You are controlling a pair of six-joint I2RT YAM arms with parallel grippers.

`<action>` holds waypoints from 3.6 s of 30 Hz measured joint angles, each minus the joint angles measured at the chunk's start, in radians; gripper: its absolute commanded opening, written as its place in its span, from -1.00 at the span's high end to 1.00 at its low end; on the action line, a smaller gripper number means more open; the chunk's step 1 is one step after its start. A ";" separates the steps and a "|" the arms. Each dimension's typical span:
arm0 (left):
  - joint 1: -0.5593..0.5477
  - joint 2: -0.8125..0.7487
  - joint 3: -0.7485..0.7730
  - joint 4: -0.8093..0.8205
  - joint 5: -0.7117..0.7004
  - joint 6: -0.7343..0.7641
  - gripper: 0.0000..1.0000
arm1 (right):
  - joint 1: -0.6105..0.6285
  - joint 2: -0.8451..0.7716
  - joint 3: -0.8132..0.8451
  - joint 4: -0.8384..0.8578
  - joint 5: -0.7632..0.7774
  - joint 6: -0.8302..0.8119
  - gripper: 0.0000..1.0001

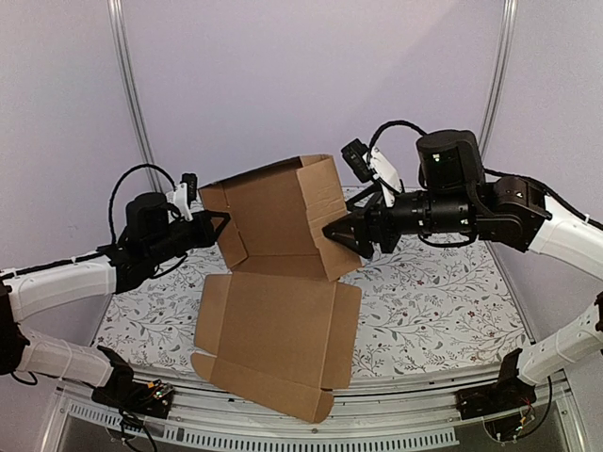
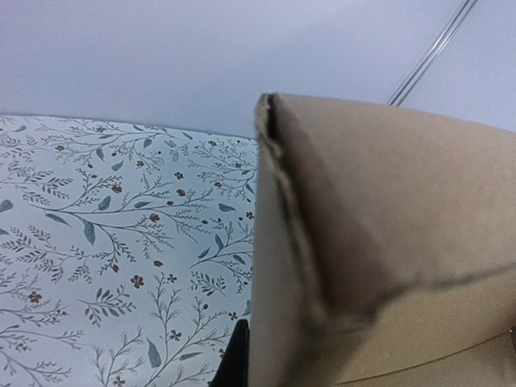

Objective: Fold the paper box

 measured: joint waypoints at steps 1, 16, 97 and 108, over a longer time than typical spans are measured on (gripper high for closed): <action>-0.002 -0.003 0.000 -0.006 -0.009 0.001 1.00 | 0.000 0.011 0.004 0.002 0.003 0.002 -0.56; -0.090 -0.029 0.024 -0.146 -0.264 0.021 1.00 | 0.017 0.149 0.027 0.046 0.200 0.022 -0.51; -0.474 0.357 -0.117 0.245 -1.080 0.210 1.00 | -0.055 0.372 -0.495 0.817 0.563 0.138 -0.43; -0.565 0.365 -0.168 0.283 -1.165 0.163 1.00 | -0.055 0.396 -0.586 0.969 0.514 0.182 -0.46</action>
